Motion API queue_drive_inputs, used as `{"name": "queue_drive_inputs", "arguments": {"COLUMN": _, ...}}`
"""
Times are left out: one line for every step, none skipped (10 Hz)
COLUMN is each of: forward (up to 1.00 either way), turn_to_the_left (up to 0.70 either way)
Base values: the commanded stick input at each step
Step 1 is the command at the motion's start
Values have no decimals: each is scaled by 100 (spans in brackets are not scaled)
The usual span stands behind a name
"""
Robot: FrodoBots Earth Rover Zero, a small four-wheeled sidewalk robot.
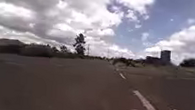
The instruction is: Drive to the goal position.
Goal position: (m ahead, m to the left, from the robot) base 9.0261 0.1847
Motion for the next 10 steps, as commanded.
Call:
{"name": "queue_drive_inputs", "arguments": {"forward": 70, "turn_to_the_left": 0}}
{"name": "queue_drive_inputs", "arguments": {"forward": 70, "turn_to_the_left": 0}}
{"name": "queue_drive_inputs", "arguments": {"forward": 70, "turn_to_the_left": 0}}
{"name": "queue_drive_inputs", "arguments": {"forward": 70, "turn_to_the_left": 0}}
{"name": "queue_drive_inputs", "arguments": {"forward": 70, "turn_to_the_left": 0}}
{"name": "queue_drive_inputs", "arguments": {"forward": 70, "turn_to_the_left": 0}}
{"name": "queue_drive_inputs", "arguments": {"forward": 70, "turn_to_the_left": 0}}
{"name": "queue_drive_inputs", "arguments": {"forward": 70, "turn_to_the_left": 0}}
{"name": "queue_drive_inputs", "arguments": {"forward": 70, "turn_to_the_left": 0}}
{"name": "queue_drive_inputs", "arguments": {"forward": 70, "turn_to_the_left": 0}}
